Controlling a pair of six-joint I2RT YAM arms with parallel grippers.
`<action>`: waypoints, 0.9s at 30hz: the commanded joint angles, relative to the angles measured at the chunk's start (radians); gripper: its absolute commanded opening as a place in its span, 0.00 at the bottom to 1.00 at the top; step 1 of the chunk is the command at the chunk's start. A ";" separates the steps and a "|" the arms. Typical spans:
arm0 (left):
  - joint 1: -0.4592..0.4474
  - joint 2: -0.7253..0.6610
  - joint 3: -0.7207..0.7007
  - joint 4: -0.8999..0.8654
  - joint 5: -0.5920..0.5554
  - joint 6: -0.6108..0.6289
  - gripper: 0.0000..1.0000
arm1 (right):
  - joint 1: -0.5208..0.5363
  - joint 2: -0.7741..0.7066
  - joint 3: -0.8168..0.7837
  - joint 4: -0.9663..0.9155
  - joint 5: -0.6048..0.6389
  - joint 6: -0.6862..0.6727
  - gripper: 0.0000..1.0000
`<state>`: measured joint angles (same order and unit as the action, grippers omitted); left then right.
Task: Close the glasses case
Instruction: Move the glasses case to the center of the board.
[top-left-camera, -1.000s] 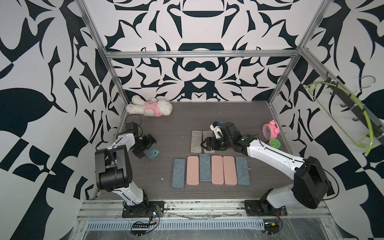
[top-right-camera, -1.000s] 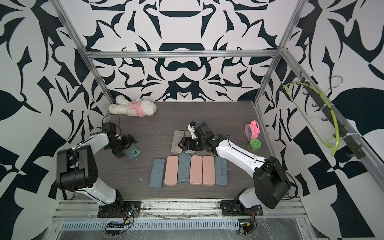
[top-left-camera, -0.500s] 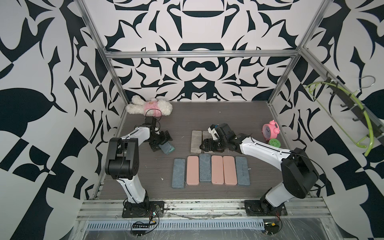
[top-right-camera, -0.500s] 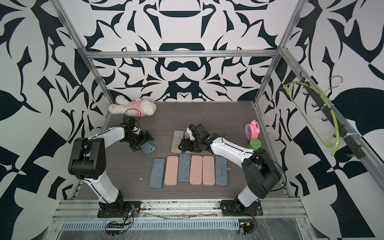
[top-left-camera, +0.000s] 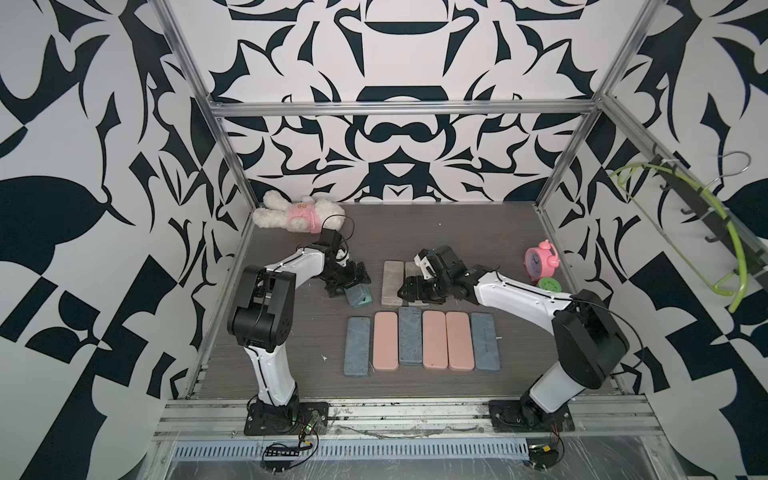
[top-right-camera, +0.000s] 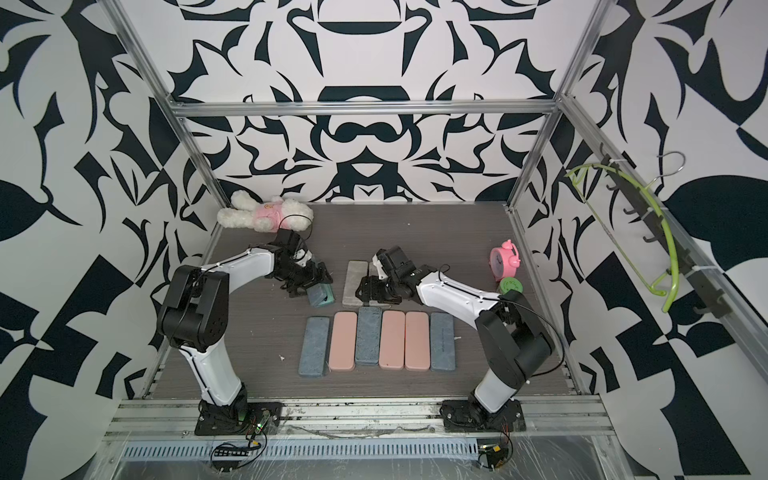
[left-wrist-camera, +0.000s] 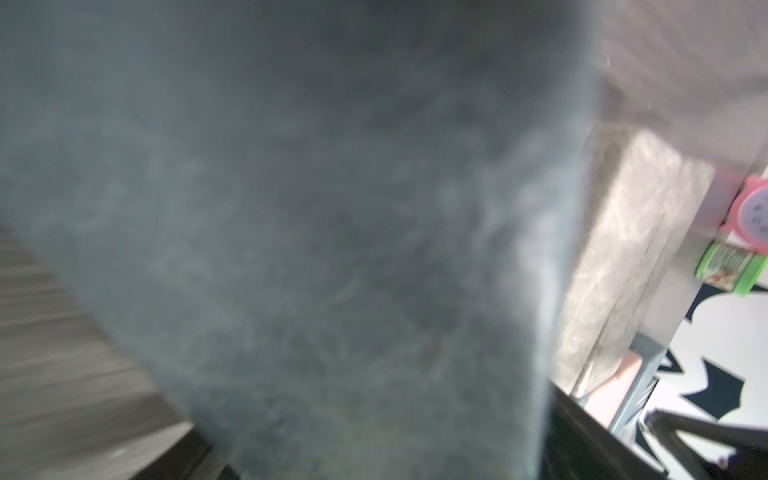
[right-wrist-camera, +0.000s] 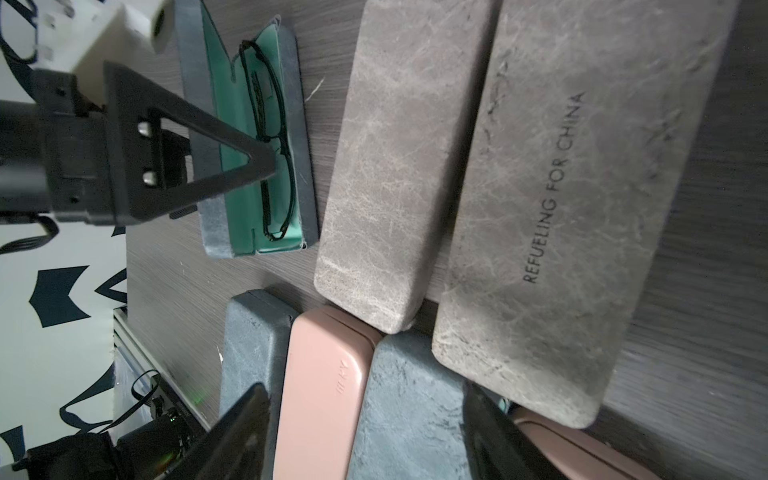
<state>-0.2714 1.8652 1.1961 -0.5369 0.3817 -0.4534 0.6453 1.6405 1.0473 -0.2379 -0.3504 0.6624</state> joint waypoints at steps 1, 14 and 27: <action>-0.008 0.022 0.033 -0.094 0.003 0.072 0.94 | 0.010 0.006 0.046 0.029 -0.015 0.021 0.74; 0.028 -0.144 0.049 -0.082 -0.040 -0.029 1.00 | 0.014 0.015 0.057 0.024 -0.012 0.022 0.74; 0.243 -0.381 -0.044 -0.108 0.014 -0.089 0.79 | 0.051 0.136 0.186 0.027 -0.041 0.037 0.65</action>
<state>-0.0490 1.4929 1.1820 -0.6136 0.3553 -0.5411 0.6830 1.7538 1.1790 -0.2268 -0.3748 0.6914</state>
